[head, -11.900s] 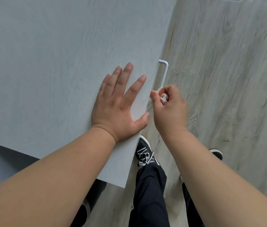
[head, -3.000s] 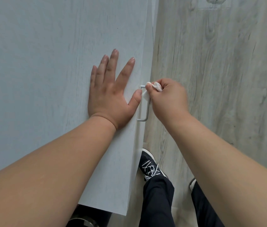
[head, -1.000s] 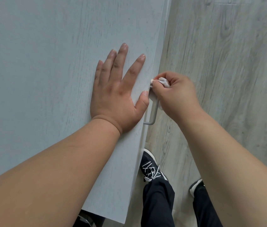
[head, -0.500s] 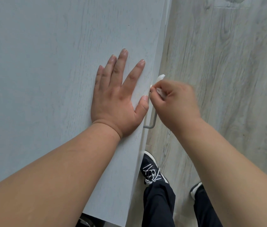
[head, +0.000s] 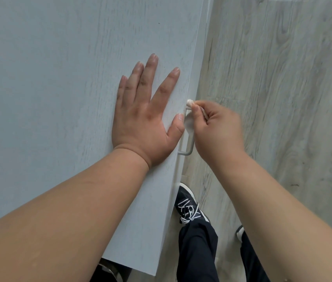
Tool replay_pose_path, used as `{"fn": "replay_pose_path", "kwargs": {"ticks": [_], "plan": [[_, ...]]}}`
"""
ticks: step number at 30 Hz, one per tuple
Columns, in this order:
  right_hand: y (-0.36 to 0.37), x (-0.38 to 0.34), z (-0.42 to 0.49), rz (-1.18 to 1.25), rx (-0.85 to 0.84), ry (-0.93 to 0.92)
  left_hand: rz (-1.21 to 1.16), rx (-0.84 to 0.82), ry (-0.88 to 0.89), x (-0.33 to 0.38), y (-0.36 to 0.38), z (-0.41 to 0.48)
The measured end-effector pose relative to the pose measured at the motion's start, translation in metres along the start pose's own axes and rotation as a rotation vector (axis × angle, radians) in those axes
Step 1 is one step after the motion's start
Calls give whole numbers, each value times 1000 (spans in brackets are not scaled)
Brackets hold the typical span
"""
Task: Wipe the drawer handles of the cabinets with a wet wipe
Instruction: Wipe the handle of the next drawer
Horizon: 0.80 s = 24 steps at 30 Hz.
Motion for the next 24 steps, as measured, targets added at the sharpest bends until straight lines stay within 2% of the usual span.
{"fn": "replay_pose_path", "kwargs": {"ticks": [6,14,19,24], "plan": [[-4,0,-7,-32,40,-29,-4,2,-4,-1,-1,0],[6,30,-35,122,75,215,-7,0,3,-2,0,0],[10,32,-19,381,111,342,-17,-15,7,-1,1,-1],[17,39,-47,297,136,352,-13,-17,7,-1,2,-1]]}}
Point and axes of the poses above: each hand's wrist, its own z-axis towards the middle knuckle, its own y-axis out of the palm, x = y × z, the point moved 10 cm from there along z, towards the middle knuckle, and after that the axes turned 2 degrees about -x, right-handed, at the moved point
